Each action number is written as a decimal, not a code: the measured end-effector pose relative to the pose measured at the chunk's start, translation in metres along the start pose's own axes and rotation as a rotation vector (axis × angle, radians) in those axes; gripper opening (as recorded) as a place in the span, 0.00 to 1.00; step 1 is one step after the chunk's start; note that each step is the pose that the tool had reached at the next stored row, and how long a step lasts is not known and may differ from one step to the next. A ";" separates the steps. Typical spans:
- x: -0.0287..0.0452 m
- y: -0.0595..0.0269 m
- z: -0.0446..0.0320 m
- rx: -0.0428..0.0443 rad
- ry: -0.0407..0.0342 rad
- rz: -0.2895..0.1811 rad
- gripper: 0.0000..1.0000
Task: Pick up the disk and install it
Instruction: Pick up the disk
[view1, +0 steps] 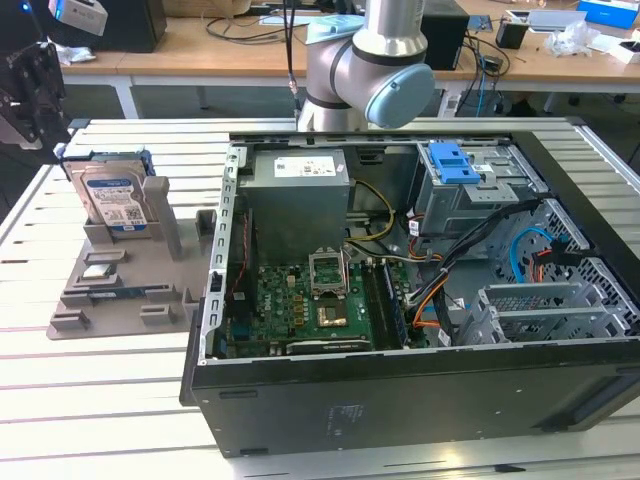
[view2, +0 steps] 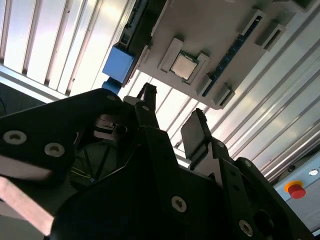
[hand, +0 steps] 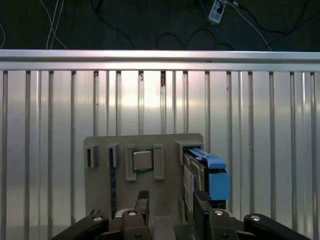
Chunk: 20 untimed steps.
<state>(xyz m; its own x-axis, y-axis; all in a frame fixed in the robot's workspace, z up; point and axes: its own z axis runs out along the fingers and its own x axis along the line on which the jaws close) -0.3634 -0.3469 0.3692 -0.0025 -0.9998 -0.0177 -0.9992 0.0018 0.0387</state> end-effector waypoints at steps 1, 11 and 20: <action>-0.0036 -0.0002 0.0007 -0.0001 0.0001 -0.002 0.48; -0.0323 -0.0023 0.0057 -0.0002 0.0006 -0.012 0.48; -0.0568 -0.0048 0.0143 -0.0004 0.0012 -0.020 0.48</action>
<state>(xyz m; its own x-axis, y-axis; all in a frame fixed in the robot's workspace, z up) -0.3590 -0.2898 0.3558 0.0175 -0.9997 -0.0173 -0.9991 -0.0181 0.0388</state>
